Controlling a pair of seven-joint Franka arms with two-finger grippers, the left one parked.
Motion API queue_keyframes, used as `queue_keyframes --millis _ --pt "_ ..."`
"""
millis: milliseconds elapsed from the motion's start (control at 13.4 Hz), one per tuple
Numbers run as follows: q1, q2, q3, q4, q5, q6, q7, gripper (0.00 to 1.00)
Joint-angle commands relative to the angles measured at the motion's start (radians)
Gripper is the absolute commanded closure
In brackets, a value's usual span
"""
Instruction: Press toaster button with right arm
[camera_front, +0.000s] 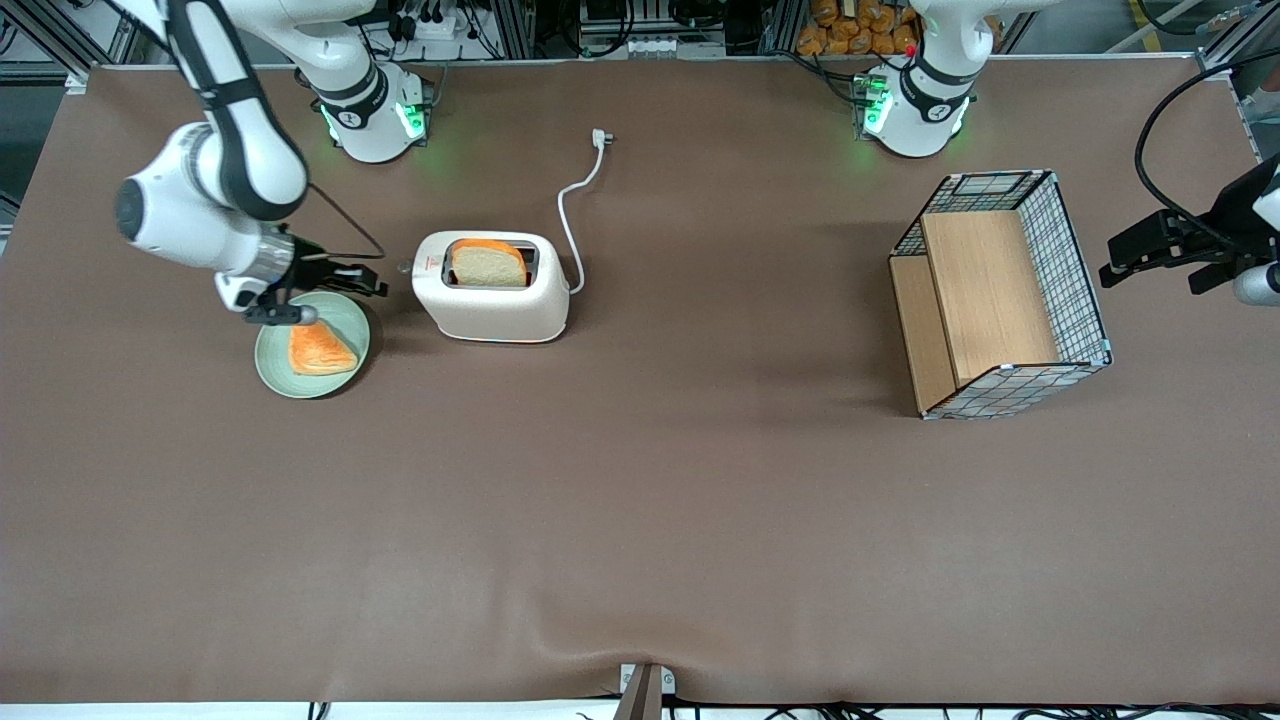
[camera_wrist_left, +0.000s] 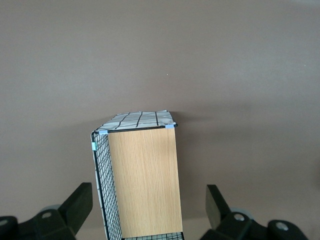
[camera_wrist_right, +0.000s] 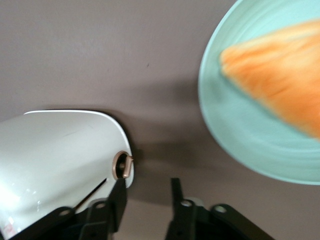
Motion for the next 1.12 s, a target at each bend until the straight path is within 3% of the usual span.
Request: queue_keyframes --millis 0,225,374,599,749,898,1048 --pt "-0.115 -0.004 0.008 0.154 -0.128 -0.166 -0.03 0.0" --pt "-0.147 0.005 0.007 0.332 -0.272 -0.331 -0.023 0.0" --pt "-0.167 0.008 0.005 0.42 -0.295 -0.386 -0.021 0.0" --pt "-0.166 0.008 0.008 0.587 -0.392 -0.475 -0.02 0.0" --pt "-0.167 0.025 0.008 0.729 -0.407 -0.55 -0.017 0.0" --pt "-0.157 0.092 0.011 0.927 -0.476 -0.66 -0.018 0.0" --pt "-0.155 0.134 0.014 1.046 -0.481 -0.722 -0.02 0.0"
